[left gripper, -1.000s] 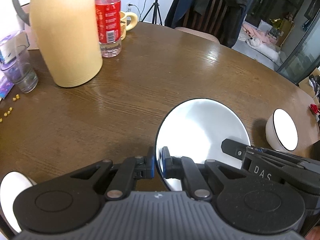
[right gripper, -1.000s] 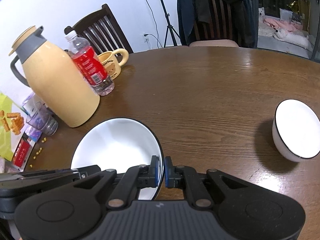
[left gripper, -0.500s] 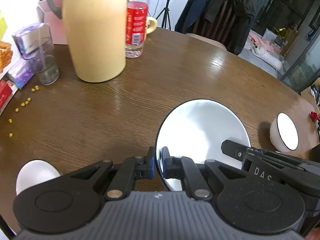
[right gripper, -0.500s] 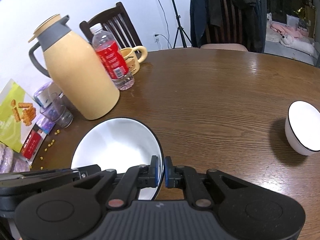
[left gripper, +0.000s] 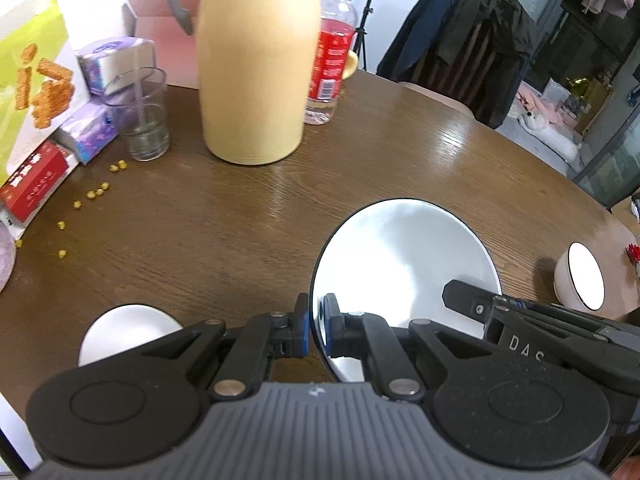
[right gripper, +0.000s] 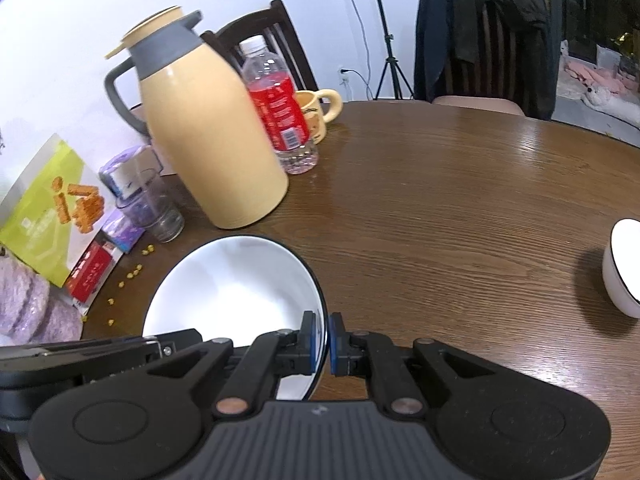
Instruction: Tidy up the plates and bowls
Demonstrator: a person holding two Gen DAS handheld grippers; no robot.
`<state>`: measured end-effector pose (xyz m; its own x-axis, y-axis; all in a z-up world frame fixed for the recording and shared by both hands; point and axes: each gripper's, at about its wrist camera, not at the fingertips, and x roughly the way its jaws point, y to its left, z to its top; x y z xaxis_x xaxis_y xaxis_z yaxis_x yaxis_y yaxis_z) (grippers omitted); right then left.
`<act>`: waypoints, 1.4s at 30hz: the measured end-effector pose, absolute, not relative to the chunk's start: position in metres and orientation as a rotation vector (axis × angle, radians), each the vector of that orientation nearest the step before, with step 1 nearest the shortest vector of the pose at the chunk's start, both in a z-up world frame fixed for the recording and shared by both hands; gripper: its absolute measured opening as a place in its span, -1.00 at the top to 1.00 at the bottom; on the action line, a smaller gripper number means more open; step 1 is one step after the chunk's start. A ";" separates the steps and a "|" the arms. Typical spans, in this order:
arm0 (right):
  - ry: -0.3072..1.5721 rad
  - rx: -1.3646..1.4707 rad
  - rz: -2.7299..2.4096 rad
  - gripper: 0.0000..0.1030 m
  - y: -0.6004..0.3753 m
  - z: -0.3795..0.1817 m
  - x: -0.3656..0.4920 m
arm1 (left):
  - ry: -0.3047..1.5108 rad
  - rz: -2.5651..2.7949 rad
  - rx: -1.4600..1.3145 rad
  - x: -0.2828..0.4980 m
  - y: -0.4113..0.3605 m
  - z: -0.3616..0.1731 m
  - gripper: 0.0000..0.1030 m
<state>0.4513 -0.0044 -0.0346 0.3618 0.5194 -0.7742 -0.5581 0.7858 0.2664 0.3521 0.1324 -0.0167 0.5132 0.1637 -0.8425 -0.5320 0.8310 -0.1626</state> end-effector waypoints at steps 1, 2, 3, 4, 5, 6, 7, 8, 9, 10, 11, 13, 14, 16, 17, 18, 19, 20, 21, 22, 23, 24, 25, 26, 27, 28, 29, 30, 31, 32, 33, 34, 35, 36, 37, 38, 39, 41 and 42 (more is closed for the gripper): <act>0.979 -0.047 0.699 0.88 -0.001 -0.034 0.449 | 0.945 0.438 -0.435 0.350 0.134 -0.016 0.86; 0.978 -0.049 0.703 0.88 0.000 -0.033 0.446 | 0.943 0.443 -0.438 0.347 0.137 -0.015 0.86; 0.977 -0.050 0.707 0.88 0.002 -0.032 0.444 | 0.941 0.447 -0.440 0.344 0.139 -0.014 0.86; 0.977 -0.052 0.712 0.88 0.004 -0.032 0.442 | 0.940 0.451 -0.441 0.342 0.140 -0.014 0.86; 0.977 -0.053 0.717 0.88 0.005 -0.031 0.439 | 0.938 0.455 -0.442 0.339 0.142 -0.013 0.86; 0.977 -0.056 0.721 0.88 0.007 -0.030 0.437 | 0.937 0.458 -0.443 0.337 0.144 -0.012 0.86; 0.976 -0.058 0.725 0.88 0.009 -0.030 0.435 | 0.935 0.462 -0.446 0.334 0.147 -0.012 0.86; 0.975 -0.061 0.730 0.88 0.011 -0.029 0.433 | 0.933 0.466 -0.449 0.331 0.148 -0.012 0.86; 0.975 -0.064 0.733 0.88 0.013 -0.028 0.430 | 0.931 0.469 -0.452 0.328 0.150 -0.011 0.86; 0.974 -0.067 0.738 0.88 0.016 -0.027 0.428 | 0.930 0.473 -0.455 0.325 0.151 -0.011 0.86; 0.974 -0.070 0.742 0.88 0.017 -0.027 0.426 | 0.929 0.476 -0.458 0.321 0.152 -0.010 0.86; 0.974 -0.076 0.751 0.88 0.021 -0.026 0.421 | 0.927 0.484 -0.461 0.315 0.154 -0.009 0.86; 0.975 -0.079 0.754 0.88 0.023 -0.026 0.418 | 0.926 0.488 -0.464 0.312 0.156 -0.009 0.86; 0.974 -0.085 0.762 0.88 0.027 -0.025 0.413 | 0.923 0.495 -0.469 0.307 0.158 -0.008 0.86; 0.974 -0.087 0.766 0.88 0.029 -0.025 0.411 | 0.922 0.499 -0.471 0.304 0.159 -0.007 0.86; 0.974 -0.089 0.770 0.88 0.031 -0.025 0.409 | 0.920 0.503 -0.472 0.301 0.161 -0.007 0.86; 0.974 -0.090 0.774 0.88 0.033 -0.024 0.407 | 0.919 0.507 -0.474 0.299 0.162 -0.006 0.86; 0.974 -0.092 0.777 0.88 0.035 -0.024 0.405 | 0.918 0.511 -0.476 0.296 0.164 -0.006 0.86; 0.974 -0.093 0.780 0.88 0.037 -0.024 0.403 | 0.917 0.514 -0.478 0.294 0.165 -0.006 0.86; 0.973 -0.094 0.784 0.88 0.038 -0.024 0.401 | 0.915 0.518 -0.481 0.291 0.167 -0.006 0.86; 0.973 -0.096 0.788 0.88 0.041 -0.024 0.399 | 0.914 0.522 -0.482 0.289 0.169 -0.006 0.86; 0.973 -0.098 0.791 0.88 0.043 -0.024 0.397 | 0.913 0.526 -0.484 0.287 0.171 -0.007 0.86; 0.974 -0.099 0.796 0.88 0.045 -0.024 0.395 | 0.912 0.530 -0.486 0.284 0.173 -0.007 0.86; 0.974 -0.101 0.799 0.88 0.048 -0.024 0.393 | 0.911 0.534 -0.488 0.282 0.175 -0.007 0.86; 0.974 -0.103 0.803 0.88 0.050 -0.024 0.391 | 0.910 0.538 -0.491 0.279 0.177 -0.007 0.86; 0.974 -0.105 0.807 0.88 0.053 -0.025 0.389 | 0.909 0.541 -0.492 0.277 0.179 -0.007 0.86; 0.974 -0.107 0.810 0.88 0.055 -0.025 0.387 | 0.908 0.545 -0.494 0.274 0.181 -0.007 0.86; 0.974 -0.109 0.814 0.88 0.058 -0.025 0.385 | 0.907 0.548 -0.496 0.272 0.183 -0.007 0.86; 0.974 -0.111 0.819 0.88 0.060 -0.025 0.384 | 0.907 0.552 -0.498 0.269 0.185 -0.007 0.86; 0.975 -0.113 0.823 0.88 0.062 -0.025 0.382 | 0.906 0.555 -0.501 0.267 0.187 -0.007 0.86; 0.975 -0.115 0.827 0.88 0.065 -0.026 0.380 | 0.906 0.559 -0.503 0.265 0.189 -0.007 0.86; 0.976 -0.117 0.831 0.88 0.067 -0.026 0.378 | 0.905 0.562 -0.505 0.262 0.191 -0.007 0.86; 0.977 -0.119 0.835 0.88 0.069 -0.027 0.377 | 0.904 0.566 -0.508 0.260 0.193 -0.007 0.86; 0.978 -0.121 0.839 0.88 0.071 -0.027 0.376 | 0.904 0.570 -0.510 0.257 0.195 -0.008 0.86; 0.979 -0.123 0.844 0.88 0.074 -0.028 0.374 | 0.905 0.574 -0.512 0.255 0.196 -0.008 0.86; 0.980 -0.124 0.848 0.88 0.076 -0.029 0.373 | 0.905 0.579 -0.515 0.252 0.199 -0.008 0.86; 0.981 -0.126 0.852 0.88 0.078 -0.029 0.372 | 0.905 0.583 -0.518 0.250 0.201 -0.009 0.86; 0.984 -0.130 0.861 0.88 0.083 -0.031 0.368 | 0.905 0.592 -0.522 0.245 0.205 -0.010 0.86; 0.986 -0.132 0.865 0.88 0.085 -0.032 0.367 | 0.905 0.596 -0.524 0.242 0.207 -0.010 0.86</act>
